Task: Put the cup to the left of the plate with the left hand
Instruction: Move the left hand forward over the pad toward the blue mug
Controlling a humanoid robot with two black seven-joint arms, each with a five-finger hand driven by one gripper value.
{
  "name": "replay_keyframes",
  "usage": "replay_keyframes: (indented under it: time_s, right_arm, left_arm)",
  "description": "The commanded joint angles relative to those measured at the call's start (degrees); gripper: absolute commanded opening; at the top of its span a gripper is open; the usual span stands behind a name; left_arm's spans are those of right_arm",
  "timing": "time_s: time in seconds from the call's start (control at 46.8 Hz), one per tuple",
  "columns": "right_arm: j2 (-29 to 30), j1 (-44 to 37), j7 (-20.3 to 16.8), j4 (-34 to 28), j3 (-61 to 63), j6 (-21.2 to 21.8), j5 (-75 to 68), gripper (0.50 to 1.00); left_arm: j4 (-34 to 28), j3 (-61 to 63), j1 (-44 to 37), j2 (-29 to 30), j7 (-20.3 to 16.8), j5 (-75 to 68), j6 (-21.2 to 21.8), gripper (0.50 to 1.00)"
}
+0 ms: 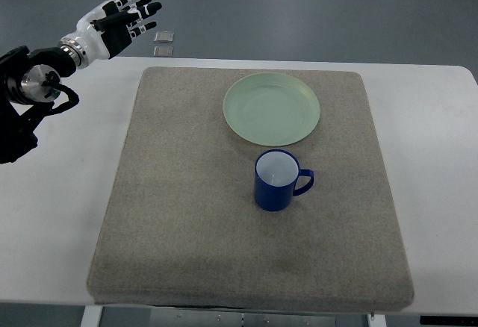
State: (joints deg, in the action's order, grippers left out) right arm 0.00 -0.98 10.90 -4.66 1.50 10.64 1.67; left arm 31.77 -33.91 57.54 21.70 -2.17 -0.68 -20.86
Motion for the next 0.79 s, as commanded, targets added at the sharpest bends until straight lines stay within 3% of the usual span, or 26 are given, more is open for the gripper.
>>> replay_keyframes:
  time_s: [0.0, 0.385, 0.534, 0.769]
  right_arm:
    - [0.0, 0.0, 0.0, 0.0, 0.0, -0.1, 0.0, 0.932]
    - [0.0, 0.0, 0.0, 0.0, 0.0, 0.0, 0.0, 0.932]
    - [0.0, 0.0, 0.0, 0.0, 0.0, 0.0, 0.0, 0.932]
    - [0.0, 0.0, 0.0, 0.0, 0.0, 0.0, 0.0, 0.932]
  left_arm:
    - [0.0, 0.3, -0.8, 0.0, 0.1, -0.5, -0.8, 1.000]
    - [0.0, 0.9, -0.6, 0.2, 0.1, -2.0, -2.5, 1.000]
    - [0.0, 0.9, -0.6, 1.2, 0.0, -2.5, -6.7, 1.000]
    - [0.4, 0.9, -0.6, 1.9, -0.2, -8.6, -9.1, 1.000]
